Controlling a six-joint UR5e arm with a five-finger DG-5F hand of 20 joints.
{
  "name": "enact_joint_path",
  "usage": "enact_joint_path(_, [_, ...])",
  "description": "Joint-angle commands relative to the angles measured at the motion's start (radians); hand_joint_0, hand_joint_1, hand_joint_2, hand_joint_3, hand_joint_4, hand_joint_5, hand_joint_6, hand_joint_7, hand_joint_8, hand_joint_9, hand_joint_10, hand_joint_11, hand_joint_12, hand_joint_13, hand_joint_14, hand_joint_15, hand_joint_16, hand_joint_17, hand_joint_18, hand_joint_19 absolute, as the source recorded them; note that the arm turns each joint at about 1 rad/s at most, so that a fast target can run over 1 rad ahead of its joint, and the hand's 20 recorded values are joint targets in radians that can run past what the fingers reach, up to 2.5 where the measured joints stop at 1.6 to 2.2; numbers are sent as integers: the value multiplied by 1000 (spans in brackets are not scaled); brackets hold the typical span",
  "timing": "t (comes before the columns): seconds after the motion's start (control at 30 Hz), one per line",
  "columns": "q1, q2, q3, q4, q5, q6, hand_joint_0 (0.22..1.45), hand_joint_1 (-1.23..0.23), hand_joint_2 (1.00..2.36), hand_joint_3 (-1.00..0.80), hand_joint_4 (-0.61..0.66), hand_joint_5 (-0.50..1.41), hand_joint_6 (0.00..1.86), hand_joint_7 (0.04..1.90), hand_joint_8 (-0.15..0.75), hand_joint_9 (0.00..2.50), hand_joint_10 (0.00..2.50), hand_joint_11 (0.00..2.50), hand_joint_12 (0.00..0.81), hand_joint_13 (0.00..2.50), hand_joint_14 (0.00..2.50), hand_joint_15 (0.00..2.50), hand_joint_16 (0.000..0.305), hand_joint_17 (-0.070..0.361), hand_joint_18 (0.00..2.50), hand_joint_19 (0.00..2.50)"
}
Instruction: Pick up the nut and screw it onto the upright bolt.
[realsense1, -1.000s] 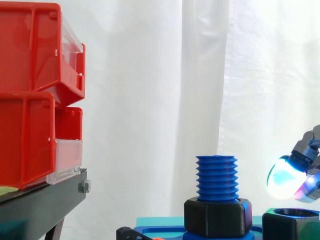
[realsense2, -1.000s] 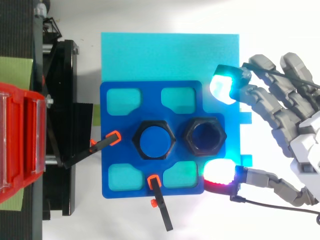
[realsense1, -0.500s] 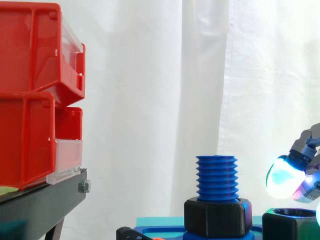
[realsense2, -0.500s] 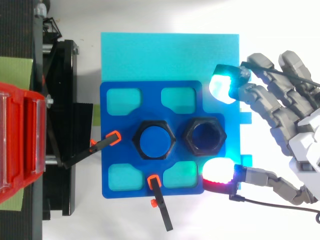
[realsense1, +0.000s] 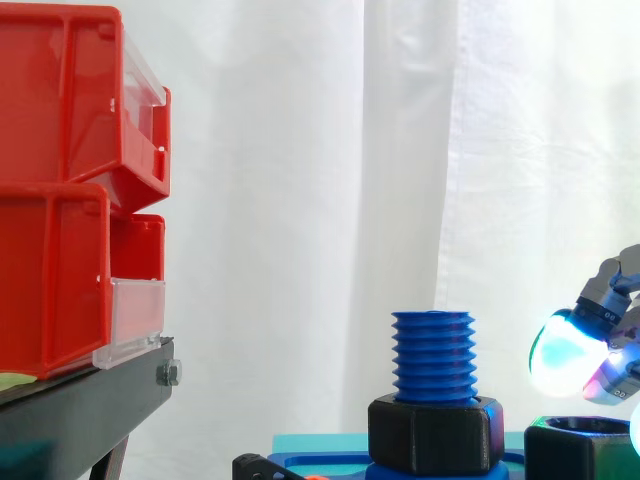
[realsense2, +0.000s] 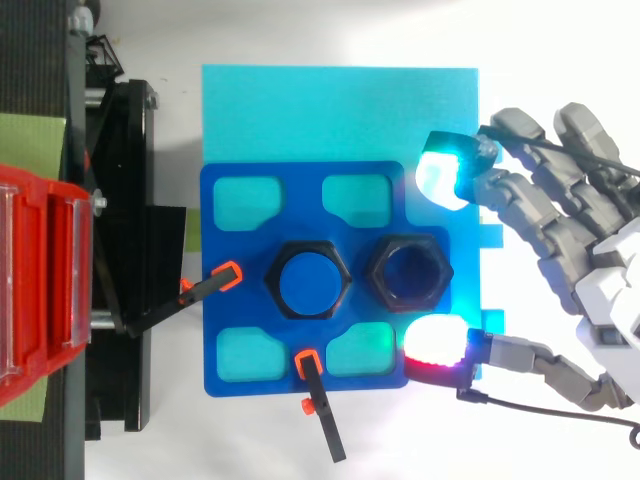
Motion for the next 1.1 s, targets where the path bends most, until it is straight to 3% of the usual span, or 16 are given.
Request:
enact_joint_path(0.0, [0,1,0,0,-2,-3,484,-697,1000,-500,341,-136,556,1238,320,418,0,0,392,303,0,0,47,105,31,0])
enact_joint_path(0.43, [0,-1,0,-2,-17,-7,515,-720,1000,-500,315,-146,651,1127,315,465,0,0,374,364,0,0,43,98,105,0])
enact_joint_path(0.7, [0,1,0,-2,-26,-19,522,-725,1000,-500,312,-147,640,1136,325,714,3,104,357,520,0,0,43,96,252,0])
enact_joint_path(1.07, [-2,1,0,-26,-26,-10,518,-725,1000,-500,311,-147,622,1159,322,681,2,66,360,542,0,0,44,98,287,0])
